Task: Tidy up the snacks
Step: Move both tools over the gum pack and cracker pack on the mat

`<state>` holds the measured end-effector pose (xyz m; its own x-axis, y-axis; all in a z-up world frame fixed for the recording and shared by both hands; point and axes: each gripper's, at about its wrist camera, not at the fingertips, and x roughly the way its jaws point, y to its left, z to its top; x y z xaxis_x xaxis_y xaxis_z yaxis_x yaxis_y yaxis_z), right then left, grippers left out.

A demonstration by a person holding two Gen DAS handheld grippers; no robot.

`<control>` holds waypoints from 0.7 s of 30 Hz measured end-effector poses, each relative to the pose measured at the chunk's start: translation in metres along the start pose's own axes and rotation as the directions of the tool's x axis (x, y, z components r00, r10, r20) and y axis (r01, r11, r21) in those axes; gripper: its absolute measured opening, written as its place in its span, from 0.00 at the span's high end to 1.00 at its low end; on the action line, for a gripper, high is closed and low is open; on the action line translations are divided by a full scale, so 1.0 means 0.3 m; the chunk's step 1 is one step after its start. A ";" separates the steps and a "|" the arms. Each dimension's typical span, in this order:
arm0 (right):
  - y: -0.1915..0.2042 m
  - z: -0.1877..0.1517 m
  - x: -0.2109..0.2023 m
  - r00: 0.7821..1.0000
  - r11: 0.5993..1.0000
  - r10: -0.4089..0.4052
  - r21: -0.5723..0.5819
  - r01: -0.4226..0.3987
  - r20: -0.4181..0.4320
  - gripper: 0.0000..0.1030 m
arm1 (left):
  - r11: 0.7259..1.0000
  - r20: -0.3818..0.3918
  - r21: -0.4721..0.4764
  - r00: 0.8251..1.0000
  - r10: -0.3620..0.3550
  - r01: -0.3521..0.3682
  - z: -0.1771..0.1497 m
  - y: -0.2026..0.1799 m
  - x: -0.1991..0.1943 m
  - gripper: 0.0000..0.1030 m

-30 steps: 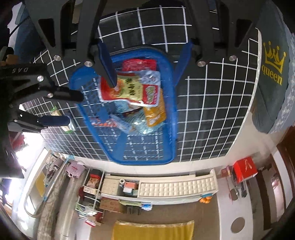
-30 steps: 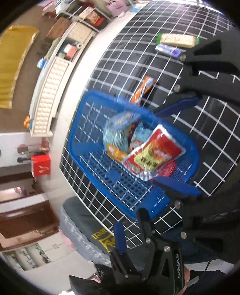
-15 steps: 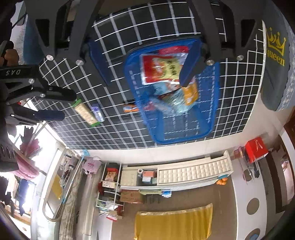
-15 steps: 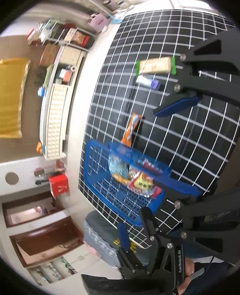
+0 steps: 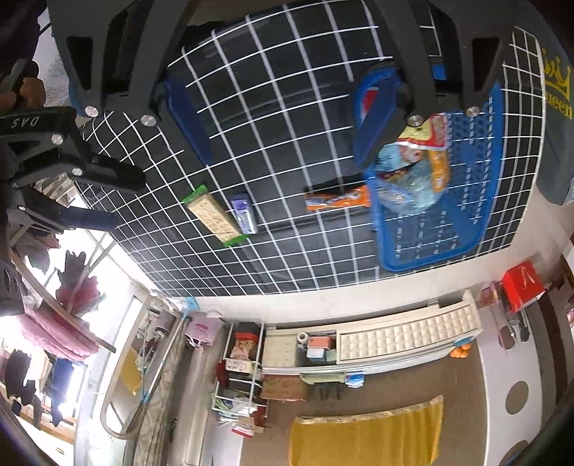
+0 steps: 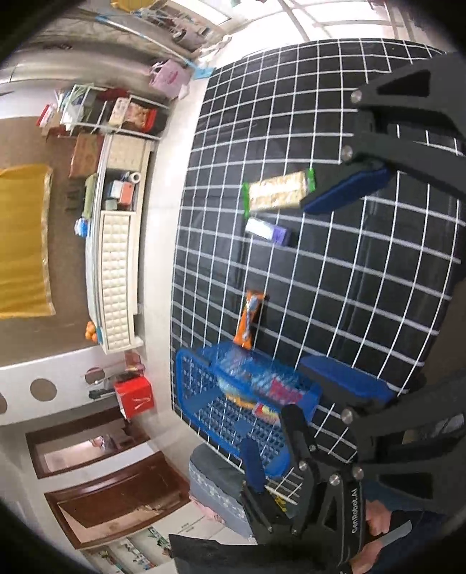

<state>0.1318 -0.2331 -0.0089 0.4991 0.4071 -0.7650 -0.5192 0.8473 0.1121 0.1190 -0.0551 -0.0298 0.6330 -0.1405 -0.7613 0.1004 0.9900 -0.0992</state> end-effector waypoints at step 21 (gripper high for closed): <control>-0.329 -0.037 0.246 0.988 0.989 -0.083 0.115 0.098 -0.131 0.07 | 1.000 -0.108 -0.003 0.994 -0.003 0.003 0.035 -0.105 0.392 0.00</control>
<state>0.2123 -0.2905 -0.0835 0.4456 0.2872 -0.8479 -0.3848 0.9166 0.1083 0.1985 -0.1028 -0.1094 0.5458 -0.1415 -0.8259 0.0998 0.9896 -0.1036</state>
